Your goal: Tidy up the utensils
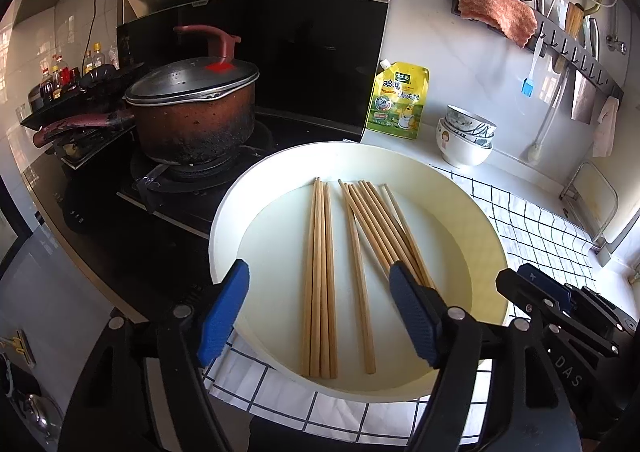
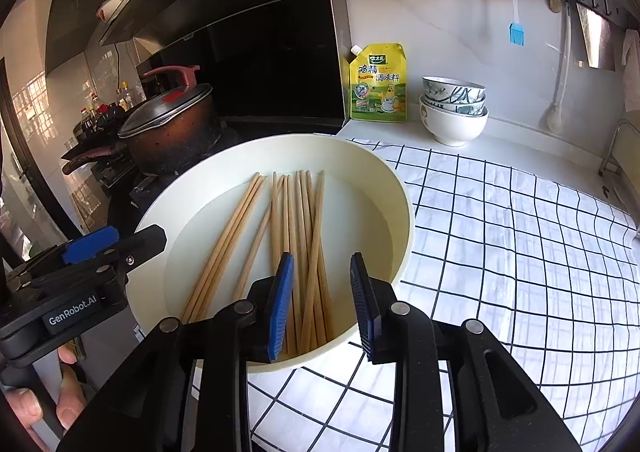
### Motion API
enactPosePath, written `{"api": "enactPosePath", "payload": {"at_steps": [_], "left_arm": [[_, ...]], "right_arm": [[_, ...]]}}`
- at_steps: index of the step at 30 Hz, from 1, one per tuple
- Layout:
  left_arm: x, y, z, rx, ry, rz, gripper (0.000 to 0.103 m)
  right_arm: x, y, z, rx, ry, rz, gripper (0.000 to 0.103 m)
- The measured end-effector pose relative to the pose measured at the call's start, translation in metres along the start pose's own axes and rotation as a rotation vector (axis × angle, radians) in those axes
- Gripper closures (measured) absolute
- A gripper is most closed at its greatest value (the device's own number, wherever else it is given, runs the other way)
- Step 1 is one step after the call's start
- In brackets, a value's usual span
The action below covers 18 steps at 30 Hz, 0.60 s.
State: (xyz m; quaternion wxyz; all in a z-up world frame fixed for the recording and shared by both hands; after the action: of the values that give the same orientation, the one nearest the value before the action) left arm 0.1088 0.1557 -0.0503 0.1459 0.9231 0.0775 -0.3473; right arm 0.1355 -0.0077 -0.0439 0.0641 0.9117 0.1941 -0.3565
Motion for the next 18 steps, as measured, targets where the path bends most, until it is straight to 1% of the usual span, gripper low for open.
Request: {"api": "enactPosePath", "payload": {"at_steps": [5, 7, 9, 11, 13, 16, 18], "left_arm": [[-0.0034, -0.0013, -0.0006, -0.002, 0.008, -0.001, 0.022], [-0.0053, -0.0018, -0.0009, -0.003, 0.012, -0.002, 0.020], [-0.0064, -0.0031, -0.0016, -0.004, 0.016, -0.006, 0.014], [-0.0068, -0.0045, -0.0021, -0.004, 0.016, -0.009, 0.010], [-0.0070, -0.0052, -0.0020, -0.004, 0.014, -0.012, 0.010], [-0.0069, -0.0063, -0.0016, 0.002, 0.010, -0.023, 0.009], [-0.0072, -0.0066, -0.0013, 0.004, 0.010, -0.025, 0.008]], "right_arm": [[-0.0028, -0.0008, -0.0005, -0.005, 0.005, 0.009, 0.068], [-0.0034, -0.0010, -0.0008, -0.006, 0.008, 0.011, 0.063], [-0.0042, -0.0010, -0.0008, -0.006, 0.012, 0.011, 0.059], [-0.0045, -0.0008, 0.0002, -0.006, 0.011, 0.013, 0.058], [-0.0051, -0.0002, 0.0008, -0.005, 0.010, 0.014, 0.058], [-0.0062, 0.0002, 0.0012, -0.002, 0.010, 0.016, 0.053], [-0.0073, 0.0006, 0.0017, -0.002, 0.012, 0.018, 0.052]]}}
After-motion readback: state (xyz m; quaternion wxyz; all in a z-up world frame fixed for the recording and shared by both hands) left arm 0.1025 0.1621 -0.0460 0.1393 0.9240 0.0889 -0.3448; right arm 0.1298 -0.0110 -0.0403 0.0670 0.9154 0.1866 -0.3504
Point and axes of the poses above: each gripper's, at about its wrist camera, not at the fingertips, and x roughly the way its jaws point, y to its right, z to its underside, the point moved 10 cm from there along x, roughly the way its jaws point, and after that the axes turned 9 degrees about -x, right-handed, at the moved point
